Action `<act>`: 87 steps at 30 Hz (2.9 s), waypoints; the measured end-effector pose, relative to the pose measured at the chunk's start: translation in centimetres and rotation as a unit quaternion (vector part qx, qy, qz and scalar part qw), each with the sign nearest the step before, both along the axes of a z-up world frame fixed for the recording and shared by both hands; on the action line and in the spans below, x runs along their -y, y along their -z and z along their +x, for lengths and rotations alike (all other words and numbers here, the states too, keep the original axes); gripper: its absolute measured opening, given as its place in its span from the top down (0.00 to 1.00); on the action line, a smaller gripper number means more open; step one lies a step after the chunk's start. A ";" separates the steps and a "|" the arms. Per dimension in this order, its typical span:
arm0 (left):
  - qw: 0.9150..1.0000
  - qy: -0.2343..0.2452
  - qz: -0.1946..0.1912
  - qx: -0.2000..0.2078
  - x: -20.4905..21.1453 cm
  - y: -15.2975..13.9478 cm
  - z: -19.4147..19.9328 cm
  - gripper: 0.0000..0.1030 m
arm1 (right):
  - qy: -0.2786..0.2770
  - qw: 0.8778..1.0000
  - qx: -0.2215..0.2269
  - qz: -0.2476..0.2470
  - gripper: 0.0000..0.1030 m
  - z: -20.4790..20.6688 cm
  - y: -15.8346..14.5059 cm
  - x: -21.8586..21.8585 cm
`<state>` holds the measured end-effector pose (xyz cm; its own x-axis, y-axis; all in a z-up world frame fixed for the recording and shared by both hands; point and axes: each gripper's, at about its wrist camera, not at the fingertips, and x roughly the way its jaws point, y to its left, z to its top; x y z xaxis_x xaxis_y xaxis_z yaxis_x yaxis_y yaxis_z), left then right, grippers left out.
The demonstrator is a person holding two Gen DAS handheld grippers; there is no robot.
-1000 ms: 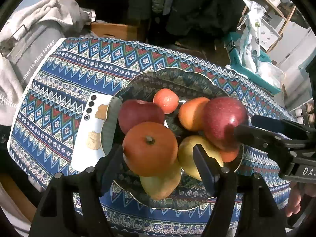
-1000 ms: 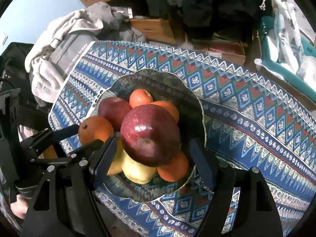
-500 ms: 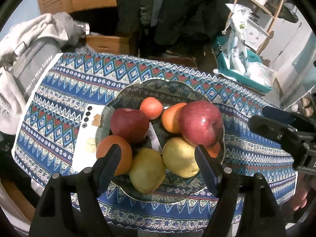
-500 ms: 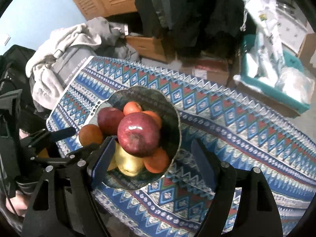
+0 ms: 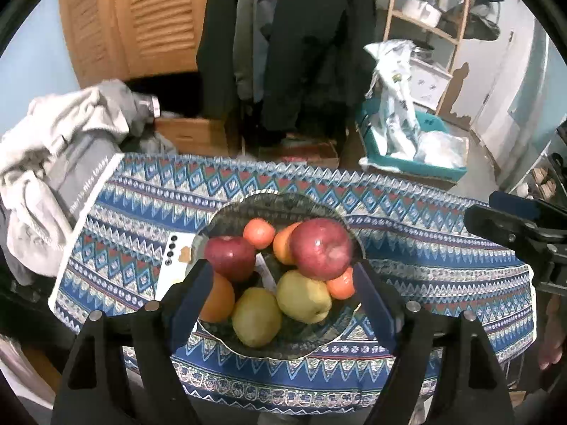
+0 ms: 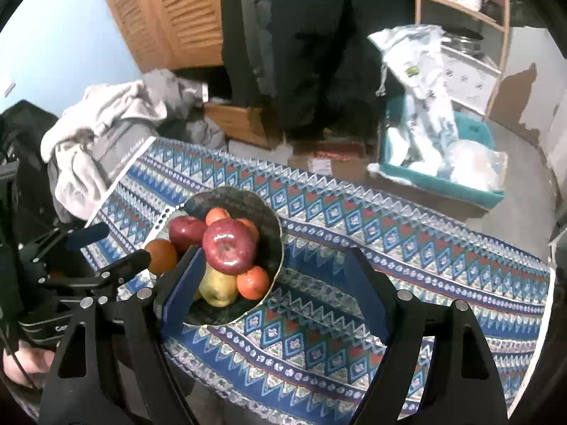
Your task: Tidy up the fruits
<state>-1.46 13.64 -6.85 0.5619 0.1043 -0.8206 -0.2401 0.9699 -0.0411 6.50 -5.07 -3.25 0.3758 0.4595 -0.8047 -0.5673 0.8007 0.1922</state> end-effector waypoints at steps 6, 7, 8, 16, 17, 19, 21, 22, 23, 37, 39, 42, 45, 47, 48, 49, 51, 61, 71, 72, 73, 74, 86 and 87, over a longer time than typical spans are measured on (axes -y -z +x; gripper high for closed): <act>0.999 0.016 0.018 0.030 1.8 -2.8 -1.0 0.18 | 0.019 1.000 0.024 0.004 0.21 -0.9 -2.3 1.9; 0.999 0.018 0.021 0.036 2.0 -3.2 -1.2 0.16 | 0.022 0.999 0.029 0.003 0.21 -1.1 -2.6 2.2; 0.999 0.019 0.025 0.043 2.3 -3.6 -1.3 0.16 | 0.028 0.999 0.038 0.002 0.21 -1.2 -3.0 2.6; 0.996 0.029 0.048 0.064 4.2 -5.9 -2.2 0.13 | 0.062 0.996 0.061 0.011 0.21 -2.1 -4.9 5.5; 0.996 0.030 0.047 0.066 4.3 -6.2 -2.2 0.12 | 0.065 0.996 0.063 0.012 0.21 -2.2 -5.0 5.8; 0.996 0.029 0.047 0.071 4.6 -6.6 -2.3 0.07 | 0.072 0.995 0.074 0.011 0.21 -2.4 -5.5 6.4; 0.995 0.025 0.054 0.077 4.9 -7.0 -2.4 0.03 | 0.077 0.993 0.090 0.009 0.21 -2.6 -6.0 7.0; 0.995 0.024 0.057 0.081 5.0 -7.2 -2.5 0.03 | 0.078 0.992 0.094 0.008 0.21 -2.7 -6.2 7.2; 0.995 0.024 0.058 0.084 5.1 -7.3 -2.5 0.03 | 0.079 0.992 0.100 0.007 0.21 -2.8 -6.4 7.5; 0.994 0.022 0.060 0.083 6.0 -7.8 -2.1 0.01 | 0.062 0.992 0.107 0.004 0.21 -3.2 -5.5 7.8; 0.995 0.021 0.063 0.081 6.1 -7.7 -2.1 0.01 | 0.061 0.993 0.103 0.003 0.21 -3.1 -5.3 7.8; 0.995 0.021 0.064 0.074 6.2 -7.6 -2.0 0.01 | 0.061 0.993 0.100 0.007 0.21 -3.2 -5.3 7.9; 0.995 0.019 0.064 0.075 6.2 -7.7 -2.0 0.01 | 0.063 0.993 0.101 0.008 0.21 -3.1 -5.4 8.0; 0.995 0.017 0.065 0.076 6.3 -7.8 -2.0 0.01 | 0.064 0.993 0.100 0.009 0.21 -3.2 -5.4 8.1; 0.995 0.017 0.067 0.076 6.3 -7.8 -2.0 0.01 | 0.063 0.993 0.101 0.009 0.21 -3.1 -5.4 8.1; 0.995 0.016 0.068 0.075 6.3 -7.8 -2.0 0.01 | 0.063 0.993 0.102 0.009 0.21 -3.1 -5.4 8.1; 0.995 0.018 0.067 0.073 6.4 -7.7 -1.9 0.01 | 0.066 0.992 0.105 0.008 0.21 -3.2 -5.5 8.2; 0.994 0.028 0.073 0.070 7.1 -7.8 -2.0 0.01 | 0.071 0.992 0.104 0.014 0.21 -3.2 -5.9 8.9; 0.994 0.032 0.075 0.067 7.6 -7.9 -1.9 0.01 | 0.072 0.992 0.101 0.014 0.21 -3.4 -5.8 9.1; 0.994 0.032 0.075 0.066 7.6 -7.9 -1.9 0.01 | 0.072 0.992 0.101 0.014 0.21 -3.3 -5.7 9.1; 0.995 0.033 0.075 0.065 7.6 -7.8 -1.9 0.01 | 0.071 0.992 0.100 0.014 0.21 -3.3 -5.7 9.1; 0.995 0.033 0.075 0.064 7.7 -7.8 -1.9 0.01 | 0.071 0.992 0.100 0.014 0.21 -3.3 -5.7 9.1; 0.993 0.030 0.090 0.065 8.1 -8.0 -2.1 0.01 | 0.071 0.992 0.099 0.010 0.21 -3.4 -5.7 9.2; 0.993 0.030 0.089 0.066 8.1 -8.0 -2.1 0.01 | 0.071 0.993 0.099 0.010 0.21 -3.4 -5.7 9.2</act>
